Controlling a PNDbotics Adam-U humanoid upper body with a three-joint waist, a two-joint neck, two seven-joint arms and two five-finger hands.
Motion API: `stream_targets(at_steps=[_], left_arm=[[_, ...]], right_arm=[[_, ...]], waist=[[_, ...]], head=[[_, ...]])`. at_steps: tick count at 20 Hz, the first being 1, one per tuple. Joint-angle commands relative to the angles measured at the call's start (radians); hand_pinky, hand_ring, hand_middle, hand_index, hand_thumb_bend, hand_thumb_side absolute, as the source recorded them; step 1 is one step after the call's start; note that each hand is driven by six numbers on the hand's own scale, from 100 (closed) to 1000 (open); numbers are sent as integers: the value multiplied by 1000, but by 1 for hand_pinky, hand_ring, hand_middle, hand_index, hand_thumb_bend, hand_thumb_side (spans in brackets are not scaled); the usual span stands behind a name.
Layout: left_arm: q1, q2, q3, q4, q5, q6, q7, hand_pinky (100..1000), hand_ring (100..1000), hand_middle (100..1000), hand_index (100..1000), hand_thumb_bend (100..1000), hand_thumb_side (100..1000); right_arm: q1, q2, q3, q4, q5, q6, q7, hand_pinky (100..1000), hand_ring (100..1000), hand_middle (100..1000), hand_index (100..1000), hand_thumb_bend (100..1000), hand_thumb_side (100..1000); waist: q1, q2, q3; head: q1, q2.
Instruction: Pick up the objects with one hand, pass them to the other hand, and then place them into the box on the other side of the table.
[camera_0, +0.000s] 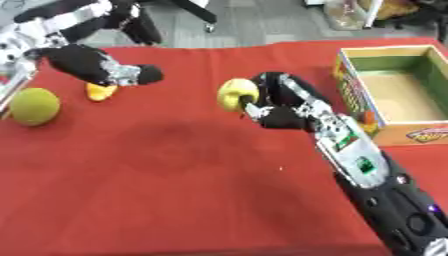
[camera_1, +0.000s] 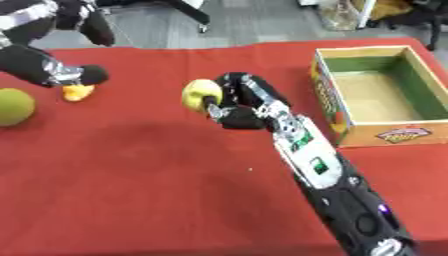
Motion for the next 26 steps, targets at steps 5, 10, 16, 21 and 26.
stream_targets(at_steps=[5, 10, 16, 21, 26], left_arm=[[161, -13, 168, -72, 18, -3, 170, 721, 669, 603, 645, 475, 499], [284, -73, 229, -55, 56, -33, 214, 710, 656, 588, 624, 440, 497], [383, -121, 288, -21, 75, -52, 282, 701, 645, 576, 612, 429, 495], [415, -143, 305, 5, 80, -56, 310, 698, 641, 572, 609, 423, 496], [422, -151, 311, 23, 80, -59, 318, 697, 641, 571, 608, 422, 497]], right_arm=[[-120, -240, -110, 24, 79, -42, -87, 599, 542, 345, 310, 100, 100], [-141, -365, -186, 218, 256, -74, -140, 618, 552, 375, 341, 100, 100], [-121, -419, -313, 503, 460, -83, -212, 629, 565, 399, 371, 100, 100], [-96, -448, -328, 624, 606, -144, -50, 700, 679, 559, 586, 117, 145], [-71, -460, -361, 647, 649, -206, 84, 719, 725, 612, 828, 478, 497]], waist=[[3, -4, 20], [-2, -1, 31], [-5, -5, 40], [-9, -12, 43], [-11, -14, 44]], head=[[-23, 5], [-42, 5], [-65, 5], [-68, 5], [-65, 5]])
